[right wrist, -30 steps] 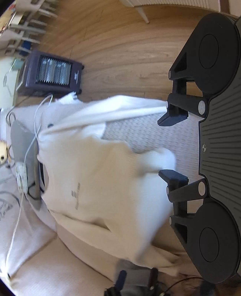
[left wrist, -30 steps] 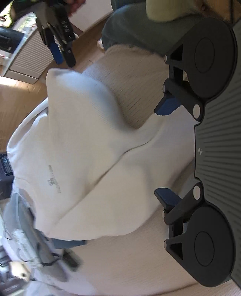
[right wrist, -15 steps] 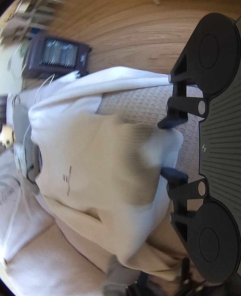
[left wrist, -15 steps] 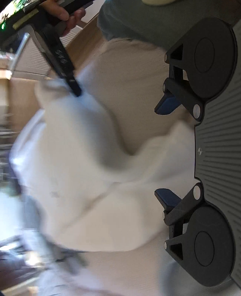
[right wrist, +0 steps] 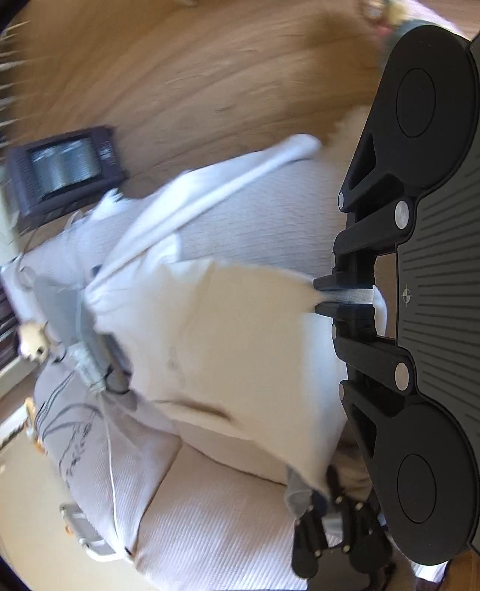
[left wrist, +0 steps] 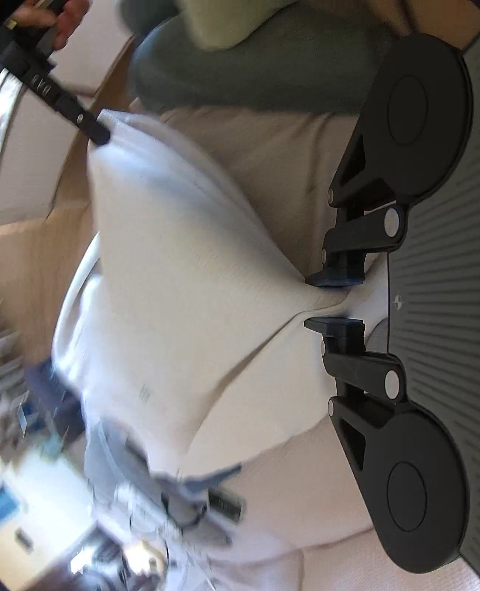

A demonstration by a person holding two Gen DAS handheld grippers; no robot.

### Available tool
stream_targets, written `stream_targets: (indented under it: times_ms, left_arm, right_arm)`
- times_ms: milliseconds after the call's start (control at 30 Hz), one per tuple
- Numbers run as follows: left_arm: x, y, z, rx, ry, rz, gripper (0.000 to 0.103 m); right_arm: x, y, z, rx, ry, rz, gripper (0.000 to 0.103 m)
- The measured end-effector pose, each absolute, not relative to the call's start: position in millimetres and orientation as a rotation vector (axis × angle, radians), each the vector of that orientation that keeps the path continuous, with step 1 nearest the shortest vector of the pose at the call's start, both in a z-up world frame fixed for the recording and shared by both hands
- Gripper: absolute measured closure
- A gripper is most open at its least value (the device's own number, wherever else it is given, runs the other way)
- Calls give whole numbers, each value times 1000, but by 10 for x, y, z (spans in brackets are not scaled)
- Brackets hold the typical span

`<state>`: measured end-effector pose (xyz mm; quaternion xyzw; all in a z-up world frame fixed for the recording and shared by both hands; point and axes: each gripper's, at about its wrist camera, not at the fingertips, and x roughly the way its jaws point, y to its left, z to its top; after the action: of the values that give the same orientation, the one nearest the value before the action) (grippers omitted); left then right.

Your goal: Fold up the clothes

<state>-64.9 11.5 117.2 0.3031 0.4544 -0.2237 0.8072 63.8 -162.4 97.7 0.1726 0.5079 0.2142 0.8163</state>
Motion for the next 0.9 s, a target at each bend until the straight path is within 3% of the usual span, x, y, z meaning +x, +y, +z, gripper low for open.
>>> stream_targets:
  times_ms: [67,200,267,433,700,900]
  left_arm:
    - [-619,122,1040,590,1022,-523,68]
    - [-529,127,588,563,1130,-477,64]
    - [-497,237,583,500,1151,-437,60]
    - [-583,566,946,391,1087,-352,37]
    - [-605,830,1076,382,1024,-213,37]
    - [-538,917,1170,339,977,-154,33]
  right_arm:
    - [597,-1545,895,316,1122,445,97]
    - [667,-1454,655,217,1160,364,95]
    - [704,-1427,592,169,1169,339,89]
    - [649,-1357,642,-24,1148,285,70]
    - [484,-1088,1116,-65,972,398,70]
    - [329,-190,1020,53,1048,772,70]
